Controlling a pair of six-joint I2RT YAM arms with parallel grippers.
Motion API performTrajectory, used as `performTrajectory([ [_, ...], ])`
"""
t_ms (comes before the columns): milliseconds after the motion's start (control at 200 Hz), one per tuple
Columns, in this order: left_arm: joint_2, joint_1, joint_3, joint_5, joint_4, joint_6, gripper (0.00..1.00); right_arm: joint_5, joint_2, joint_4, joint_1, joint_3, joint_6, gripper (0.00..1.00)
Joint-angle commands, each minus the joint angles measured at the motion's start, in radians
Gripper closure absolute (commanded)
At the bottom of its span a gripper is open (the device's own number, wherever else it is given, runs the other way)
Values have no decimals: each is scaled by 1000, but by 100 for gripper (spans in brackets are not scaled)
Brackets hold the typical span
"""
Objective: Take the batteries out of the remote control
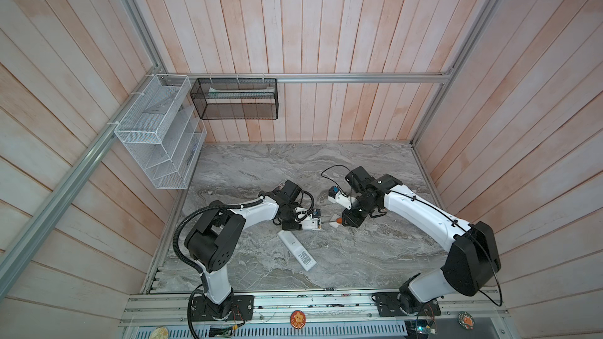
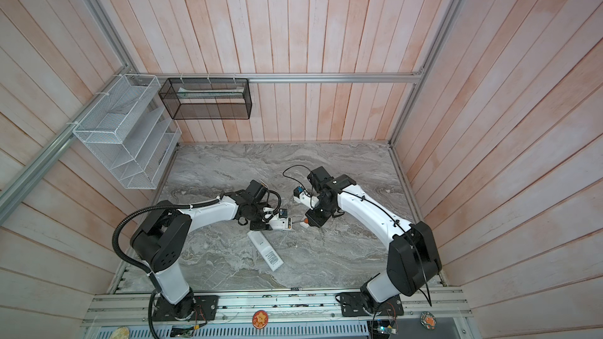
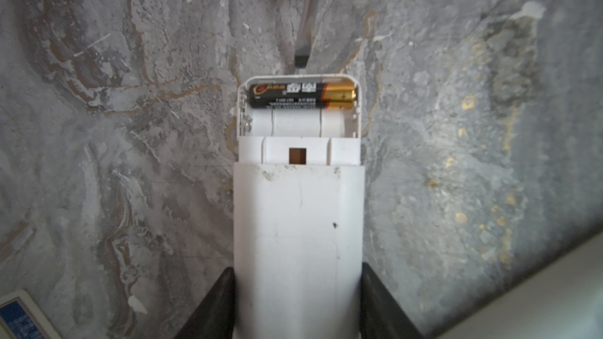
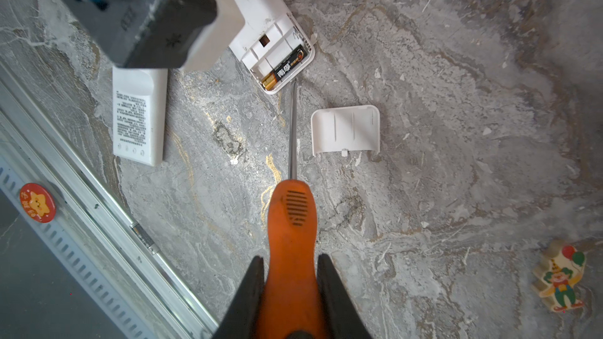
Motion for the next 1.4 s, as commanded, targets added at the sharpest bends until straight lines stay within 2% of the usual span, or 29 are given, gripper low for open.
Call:
performTrajectory([
  [0, 20, 4, 4, 20, -17, 14, 78, -7, -12, -20, 5, 31, 7, 100],
  [715, 19, 5, 4, 29, -19, 13, 78, -31, 9, 0, 10, 34, 3, 100],
  [1395, 14, 5, 4, 37, -18, 11, 79, -60, 28, 61, 7, -40, -3, 100],
])
